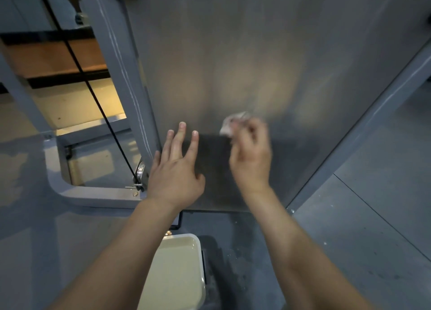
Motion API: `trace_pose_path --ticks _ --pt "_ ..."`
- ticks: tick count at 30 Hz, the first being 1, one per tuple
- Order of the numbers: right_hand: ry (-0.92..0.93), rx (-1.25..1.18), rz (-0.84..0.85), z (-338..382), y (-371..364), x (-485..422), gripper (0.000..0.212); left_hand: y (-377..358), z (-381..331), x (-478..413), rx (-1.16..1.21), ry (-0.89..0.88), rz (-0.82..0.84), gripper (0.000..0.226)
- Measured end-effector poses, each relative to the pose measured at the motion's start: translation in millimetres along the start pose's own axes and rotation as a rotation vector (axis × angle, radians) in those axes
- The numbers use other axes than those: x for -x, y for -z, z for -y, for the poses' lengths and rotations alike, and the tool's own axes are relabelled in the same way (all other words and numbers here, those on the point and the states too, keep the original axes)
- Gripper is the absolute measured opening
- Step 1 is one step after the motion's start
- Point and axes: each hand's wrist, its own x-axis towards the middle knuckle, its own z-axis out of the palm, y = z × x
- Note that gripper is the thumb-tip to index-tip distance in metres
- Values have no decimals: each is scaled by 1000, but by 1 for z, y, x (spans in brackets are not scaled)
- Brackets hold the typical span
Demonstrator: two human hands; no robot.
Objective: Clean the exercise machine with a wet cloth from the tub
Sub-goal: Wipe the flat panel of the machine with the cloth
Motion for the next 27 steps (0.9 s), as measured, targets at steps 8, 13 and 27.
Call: trace_pose_path --ticks 8,13,27 --pt "-27 23 -339 -2 35 -57 34 -4 -4 -2 21 11 -8 94" --pt "102 141 148 -16 11 25 24 -5 -10 -1 54 29 -19 94" --pt "92 76 101 -42 30 20 28 -6 -10 -2 85 27 -13 94"
